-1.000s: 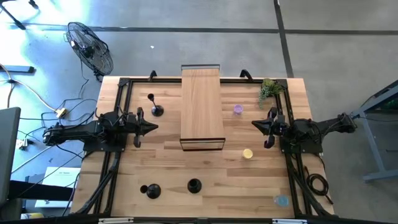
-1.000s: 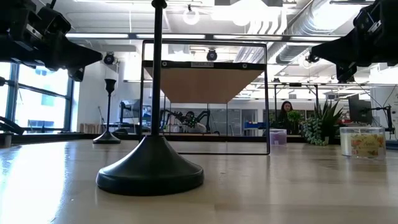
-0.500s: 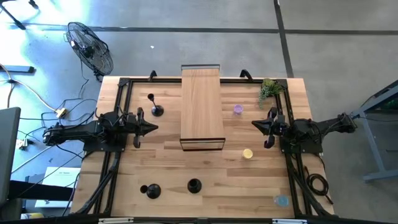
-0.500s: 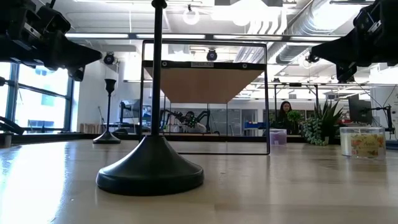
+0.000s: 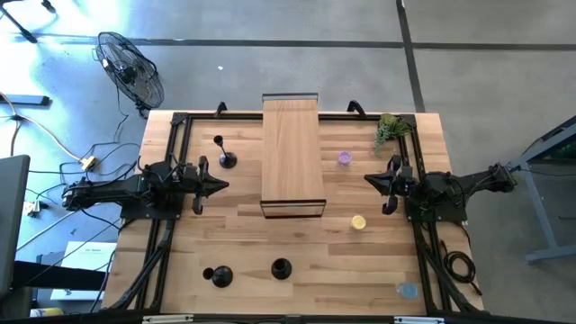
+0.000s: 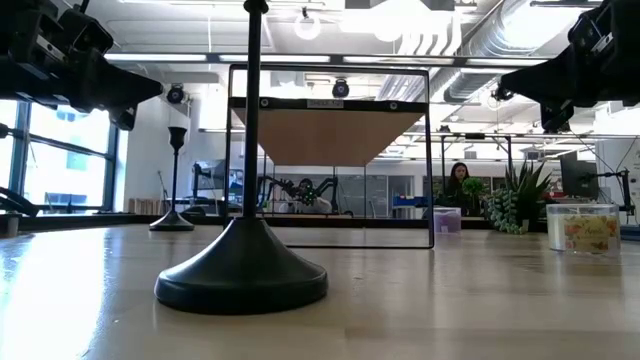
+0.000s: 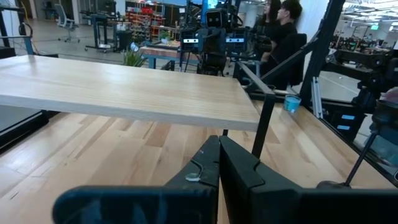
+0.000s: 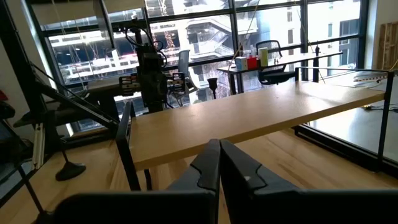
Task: Pick & Place candle stick holders
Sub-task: Put the top candle holder on the shelf
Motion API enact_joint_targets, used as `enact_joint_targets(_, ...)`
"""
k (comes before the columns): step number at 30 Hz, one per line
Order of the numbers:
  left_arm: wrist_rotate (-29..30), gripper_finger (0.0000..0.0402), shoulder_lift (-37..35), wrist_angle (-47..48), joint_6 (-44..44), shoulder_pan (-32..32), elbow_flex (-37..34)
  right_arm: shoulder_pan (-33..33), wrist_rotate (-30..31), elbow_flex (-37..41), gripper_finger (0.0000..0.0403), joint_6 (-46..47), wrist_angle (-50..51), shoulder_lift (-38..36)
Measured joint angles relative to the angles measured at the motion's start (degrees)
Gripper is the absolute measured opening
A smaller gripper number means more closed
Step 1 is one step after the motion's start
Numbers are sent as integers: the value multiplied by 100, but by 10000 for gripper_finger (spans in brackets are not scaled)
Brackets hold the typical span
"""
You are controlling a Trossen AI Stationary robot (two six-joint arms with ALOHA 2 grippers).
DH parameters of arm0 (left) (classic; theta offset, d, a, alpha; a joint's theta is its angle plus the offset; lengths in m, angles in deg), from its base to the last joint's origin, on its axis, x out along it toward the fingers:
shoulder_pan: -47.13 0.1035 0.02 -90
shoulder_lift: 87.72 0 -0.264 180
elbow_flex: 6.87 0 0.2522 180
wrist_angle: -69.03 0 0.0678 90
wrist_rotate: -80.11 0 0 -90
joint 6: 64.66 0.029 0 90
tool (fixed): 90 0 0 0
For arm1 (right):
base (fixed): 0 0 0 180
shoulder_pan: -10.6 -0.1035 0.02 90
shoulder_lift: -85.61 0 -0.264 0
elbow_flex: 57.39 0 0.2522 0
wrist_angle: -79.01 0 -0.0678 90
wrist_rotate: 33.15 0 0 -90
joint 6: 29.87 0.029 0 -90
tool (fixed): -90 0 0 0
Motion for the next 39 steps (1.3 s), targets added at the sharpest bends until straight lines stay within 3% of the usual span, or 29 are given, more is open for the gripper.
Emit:
enact_joint_targets(8,75,1,-2,-4,-106,2,4,0,-2,-1,5,0,-1,-1)
enact_joint_targets(17,292,1,-1,16,-1283,2,10,-2,7,0,5,0,-213,-2)
enact_joint_targets(26,1009,1,-2,-519,-1353,2,36,-2,30,0,5,349,-302,-2)
enact_joint_targets(33,1591,1,-3,-130,-1353,2,1024,0,679,0,5,884,-272,0)
enact_joint_targets(39,1986,1,2,1839,-1409,2,2225,-1,861,0,5,910,-222,0)
